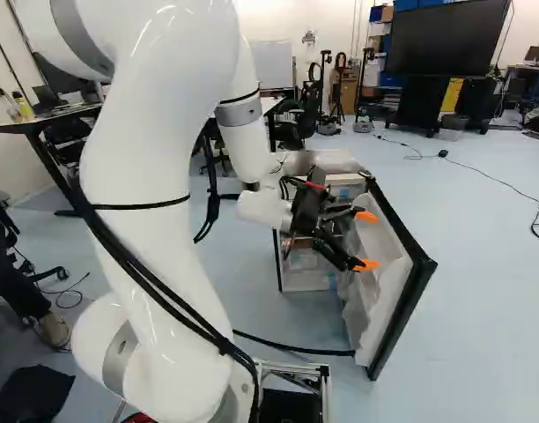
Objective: Open the fridge door
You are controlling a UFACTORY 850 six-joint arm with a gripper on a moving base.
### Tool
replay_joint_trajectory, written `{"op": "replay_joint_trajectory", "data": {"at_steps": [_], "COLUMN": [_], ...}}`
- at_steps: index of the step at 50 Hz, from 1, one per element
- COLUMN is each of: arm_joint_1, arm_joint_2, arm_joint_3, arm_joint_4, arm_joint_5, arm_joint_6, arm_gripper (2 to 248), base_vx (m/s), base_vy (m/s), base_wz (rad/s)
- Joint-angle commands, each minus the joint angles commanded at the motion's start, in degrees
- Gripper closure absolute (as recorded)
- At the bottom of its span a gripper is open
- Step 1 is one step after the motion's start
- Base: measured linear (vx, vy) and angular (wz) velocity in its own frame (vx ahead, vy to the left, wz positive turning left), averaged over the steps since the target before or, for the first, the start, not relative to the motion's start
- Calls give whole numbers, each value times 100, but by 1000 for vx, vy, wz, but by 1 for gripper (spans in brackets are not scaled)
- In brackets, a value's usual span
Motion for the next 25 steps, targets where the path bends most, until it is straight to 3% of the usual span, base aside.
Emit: {"op": "replay_joint_trajectory", "data": {"at_steps": [25], "arm_joint_1": [739], "arm_joint_2": [485], "arm_joint_3": [697], "arm_joint_4": [-1026], "arm_joint_5": [-238], "arm_joint_6": [0], "arm_gripper": [3], "base_vx": [0], "base_vy": [0], "base_wz": [0]}}
